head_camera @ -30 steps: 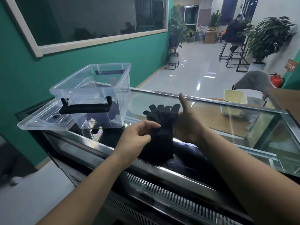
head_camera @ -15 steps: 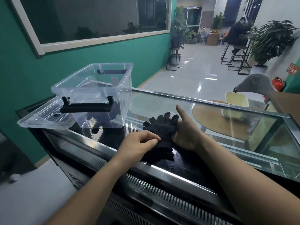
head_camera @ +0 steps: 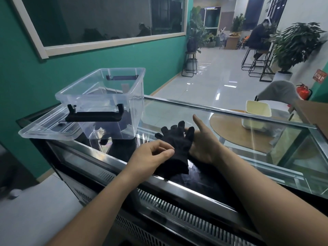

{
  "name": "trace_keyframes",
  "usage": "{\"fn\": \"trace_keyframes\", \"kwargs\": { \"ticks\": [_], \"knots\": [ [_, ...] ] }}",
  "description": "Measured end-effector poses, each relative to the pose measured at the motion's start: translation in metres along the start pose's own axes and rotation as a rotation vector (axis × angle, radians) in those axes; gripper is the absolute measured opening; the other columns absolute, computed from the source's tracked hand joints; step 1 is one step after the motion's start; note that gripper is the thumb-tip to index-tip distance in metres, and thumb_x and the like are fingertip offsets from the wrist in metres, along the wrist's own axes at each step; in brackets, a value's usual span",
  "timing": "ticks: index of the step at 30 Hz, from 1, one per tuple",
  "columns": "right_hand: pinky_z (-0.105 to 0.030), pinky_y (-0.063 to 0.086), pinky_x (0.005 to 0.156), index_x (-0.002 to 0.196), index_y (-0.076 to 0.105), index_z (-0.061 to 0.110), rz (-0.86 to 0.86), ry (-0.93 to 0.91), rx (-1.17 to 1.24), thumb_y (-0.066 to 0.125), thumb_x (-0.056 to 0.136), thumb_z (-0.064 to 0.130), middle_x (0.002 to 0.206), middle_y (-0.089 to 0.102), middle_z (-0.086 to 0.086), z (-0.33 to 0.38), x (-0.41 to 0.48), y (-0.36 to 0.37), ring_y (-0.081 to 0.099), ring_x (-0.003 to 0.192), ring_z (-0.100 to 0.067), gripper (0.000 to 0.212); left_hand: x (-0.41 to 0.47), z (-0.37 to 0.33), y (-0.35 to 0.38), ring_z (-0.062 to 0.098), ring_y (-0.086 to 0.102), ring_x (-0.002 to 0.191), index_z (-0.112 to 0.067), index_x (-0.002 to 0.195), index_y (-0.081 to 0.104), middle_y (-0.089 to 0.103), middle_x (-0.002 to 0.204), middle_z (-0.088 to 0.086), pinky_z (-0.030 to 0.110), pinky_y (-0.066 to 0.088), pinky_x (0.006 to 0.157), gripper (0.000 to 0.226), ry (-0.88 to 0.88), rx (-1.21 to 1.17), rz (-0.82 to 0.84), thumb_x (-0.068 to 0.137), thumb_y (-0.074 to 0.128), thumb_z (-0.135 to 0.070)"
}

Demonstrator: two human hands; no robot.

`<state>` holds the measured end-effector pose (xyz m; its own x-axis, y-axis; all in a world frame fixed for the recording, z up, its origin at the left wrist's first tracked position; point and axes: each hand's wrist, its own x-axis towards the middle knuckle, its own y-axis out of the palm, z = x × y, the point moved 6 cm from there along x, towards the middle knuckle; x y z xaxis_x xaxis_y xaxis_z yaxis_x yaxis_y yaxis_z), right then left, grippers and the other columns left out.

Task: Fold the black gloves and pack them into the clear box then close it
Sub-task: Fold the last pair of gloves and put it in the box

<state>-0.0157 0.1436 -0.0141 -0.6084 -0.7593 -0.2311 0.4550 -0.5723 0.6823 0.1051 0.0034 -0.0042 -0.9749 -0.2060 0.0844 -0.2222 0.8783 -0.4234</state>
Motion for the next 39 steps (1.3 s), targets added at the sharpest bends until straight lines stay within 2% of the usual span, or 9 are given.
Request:
{"fn": "trace_keyframes", "kwargs": {
  "ticks": [4, 9, 12, 16, 20, 25, 30, 35, 39],
  "knots": [
    [-0.051, 0.045, 0.12, 0.159, 0.042, -0.002, 0.055, -0.029, 0.078, 0.062, 0.098, 0.067, 0.168, 0.04, -0.019, 0.002, -0.005, 0.004, 0.054, 0.145, -0.043, 0.094, 0.009, 0.001, -0.004, 0.009, 0.077, 0.09, -0.031, 0.089, 0.075, 0.08, 0.092, -0.006, 0.026, 0.059, 0.084, 0.022, -0.047, -0.071, -0.186, 0.082, 0.092, -0.043],
    [-0.047, 0.049, 0.115, 0.138, 0.057, -0.007, -0.028, -0.153, 0.005, 0.054, 0.101, 0.063, 0.137, 0.066, -0.029, 0.012, 0.0, -0.002, 0.068, 0.124, -0.04, 0.079, 0.026, -0.02, -0.018, 0.022, 0.074, 0.09, -0.033, 0.09, 0.065, 0.073, 0.099, -0.004, 0.036, 0.063, 0.074, 0.024, 0.013, -0.052, -0.323, 0.085, 0.087, -0.025],
    [-0.048, 0.047, 0.119, 0.143, 0.054, -0.006, -0.174, -0.249, -0.039, 0.056, 0.104, 0.057, 0.139, 0.066, -0.028, 0.018, 0.005, -0.011, 0.066, 0.131, -0.041, 0.075, 0.038, -0.044, -0.03, 0.019, 0.072, 0.092, -0.034, 0.096, 0.062, 0.071, 0.104, -0.007, 0.031, 0.062, 0.073, 0.028, 0.077, -0.044, -0.367, 0.088, 0.079, -0.014],
    [-0.047, 0.054, 0.11, 0.122, 0.068, 0.007, -0.377, -0.427, -0.308, 0.06, 0.107, 0.034, 0.13, 0.072, -0.027, 0.029, 0.003, -0.017, 0.068, 0.127, -0.041, 0.032, 0.052, -0.075, -0.047, 0.015, 0.074, 0.09, -0.031, 0.103, 0.064, 0.074, 0.099, -0.004, 0.039, 0.067, 0.08, 0.031, 0.19, -0.053, -0.406, 0.088, 0.073, -0.006],
    [-0.047, 0.057, 0.103, 0.111, 0.074, 0.026, -0.525, -0.645, -0.773, 0.061, 0.105, 0.04, 0.114, 0.079, 0.004, 0.041, -0.011, -0.015, 0.073, 0.112, -0.015, 0.02, 0.062, -0.099, -0.055, 0.014, 0.077, 0.091, -0.027, 0.106, 0.07, 0.079, 0.096, -0.005, 0.036, 0.066, 0.084, 0.03, 0.264, 0.0, -0.396, 0.088, 0.071, -0.003],
    [-0.041, 0.049, 0.077, 0.091, 0.075, 0.004, -0.425, -0.583, -0.647, 0.056, 0.107, 0.045, 0.077, 0.074, -0.006, 0.037, -0.01, -0.001, 0.067, 0.073, -0.022, 0.048, 0.058, -0.124, -0.056, -0.013, 0.068, 0.085, -0.021, 0.107, 0.077, 0.074, 0.089, -0.019, 0.004, 0.047, 0.081, 0.025, 0.418, 0.188, -0.373, 0.091, 0.071, -0.003],
    [-0.04, 0.056, 0.08, 0.108, 0.07, -0.002, -0.041, -0.167, -0.41, 0.027, 0.1, 0.08, 0.099, 0.075, -0.026, 0.007, -0.006, 0.016, 0.074, 0.086, -0.032, 0.093, 0.04, -0.125, -0.037, -0.005, 0.069, 0.089, -0.023, 0.102, 0.081, 0.076, 0.095, -0.013, 0.015, 0.052, 0.084, 0.023, 0.606, 0.324, -0.319, 0.089, 0.075, -0.005],
    [-0.053, 0.044, 0.115, 0.118, 0.075, 0.006, 0.113, -0.085, -0.265, 0.024, 0.095, 0.089, 0.114, 0.074, -0.022, -0.002, -0.001, 0.019, 0.068, 0.112, -0.037, 0.1, 0.015, -0.099, -0.013, 0.008, 0.069, 0.093, -0.019, 0.1, 0.084, 0.071, 0.1, -0.008, 0.018, 0.051, 0.087, 0.031, 0.701, 0.388, -0.204, 0.085, 0.076, 0.006],
    [-0.041, 0.051, 0.091, 0.139, 0.058, -0.009, 0.112, -0.089, -0.199, 0.031, 0.099, 0.082, 0.11, 0.063, -0.025, 0.003, 0.0, 0.018, 0.062, 0.098, -0.032, 0.102, 0.003, -0.071, -0.004, 0.015, 0.068, 0.101, -0.024, 0.106, 0.085, 0.068, 0.101, -0.007, 0.033, 0.057, 0.089, 0.028, 0.709, 0.454, -0.172, 0.089, 0.081, -0.002]
  ]
}}
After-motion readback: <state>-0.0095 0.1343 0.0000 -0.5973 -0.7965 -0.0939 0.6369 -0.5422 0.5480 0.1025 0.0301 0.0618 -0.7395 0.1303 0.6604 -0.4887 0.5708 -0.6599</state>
